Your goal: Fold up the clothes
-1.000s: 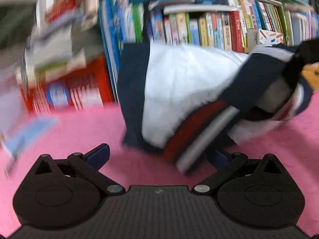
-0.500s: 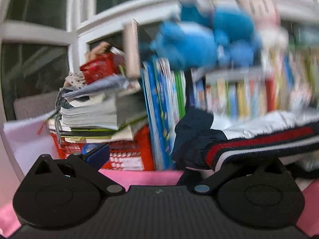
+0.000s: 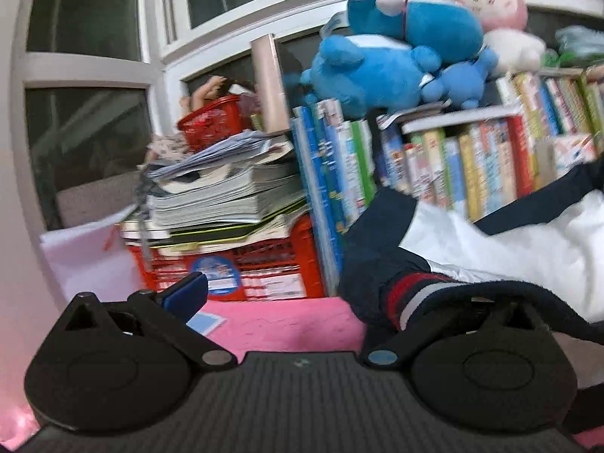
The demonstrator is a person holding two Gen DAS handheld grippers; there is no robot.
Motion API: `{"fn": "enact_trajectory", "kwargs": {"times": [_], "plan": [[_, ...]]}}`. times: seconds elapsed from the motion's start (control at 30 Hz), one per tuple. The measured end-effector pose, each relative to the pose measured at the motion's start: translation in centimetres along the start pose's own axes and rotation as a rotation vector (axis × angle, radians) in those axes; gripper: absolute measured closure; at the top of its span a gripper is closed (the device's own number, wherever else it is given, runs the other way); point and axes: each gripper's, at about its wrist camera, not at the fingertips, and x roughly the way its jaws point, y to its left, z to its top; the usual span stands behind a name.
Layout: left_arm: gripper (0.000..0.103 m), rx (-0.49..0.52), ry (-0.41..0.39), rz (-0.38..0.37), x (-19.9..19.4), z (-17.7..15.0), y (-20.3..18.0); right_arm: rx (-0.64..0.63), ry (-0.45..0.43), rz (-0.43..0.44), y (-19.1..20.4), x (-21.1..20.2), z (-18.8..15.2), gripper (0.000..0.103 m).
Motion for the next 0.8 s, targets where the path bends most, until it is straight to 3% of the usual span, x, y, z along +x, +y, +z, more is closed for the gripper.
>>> {"fn": "enact_trajectory", "kwargs": {"times": [0.1, 0.17, 0.3, 0.4, 0.47, 0.5, 0.57, 0.6, 0.63, 0.7, 0.8], "plan": [[0.0, -0.05, 0.038, 0.005, 1.1, -0.1, 0.9, -0.093, 0.034, 0.114, 2.0, -1.4, -1.7, 0.0], [0.0, -0.076, 0.059, 0.022, 1.4, -0.2, 1.5, -0.112, 0.04, 0.11, 3.1, -1.5, -2.5, 0.0], [0.0, -0.081, 0.068, 0.052, 1.0, -0.7, 2.6, 0.038, -0.003, -0.08, 0.5, -0.1, -1.7, 0.002], [0.0, -0.023, 0.049, 0.023, 0.0, -1.1, 3.2, 0.205, -0.069, -0.163, -3.6, -1.3, -0.9, 0.014], [0.0, -0.006, 0.026, -0.015, -1.4, -1.3, 3.6, 0.22, -0.133, -0.215, -5.2, -3.6, -0.7, 0.017], [0.0, -0.027, 0.011, -0.044, -2.6, -1.3, 4.2, 0.188, -0.168, -0.282, -5.6, -5.2, -0.6, 0.017], [0.0, -0.092, 0.01, -0.051, -4.9, -0.7, 5.8, 0.124, -0.238, -0.425, -6.6, -8.6, -0.6, 0.062], [0.0, -0.129, 0.024, -0.06, -5.6, -0.5, 7.1, 0.113, -0.267, -0.502, -7.7, -11.0, -0.8, 0.063], [0.0, -0.166, 0.039, -0.069, -6.3, -0.3, 8.5, 0.15, -0.275, -0.517, -9.2, -13.7, -1.2, 0.061], [0.0, -0.215, 0.068, -0.104, -7.7, -0.2, 10.9, 0.21, -0.256, -0.442, -11.7, -17.0, -2.4, 0.06], [0.0, -0.093, 0.097, -0.12, -9.5, -1.6, 10.6, 0.23, -0.219, -0.274, -13.5, -19.7, -4.4, 0.049]]}}
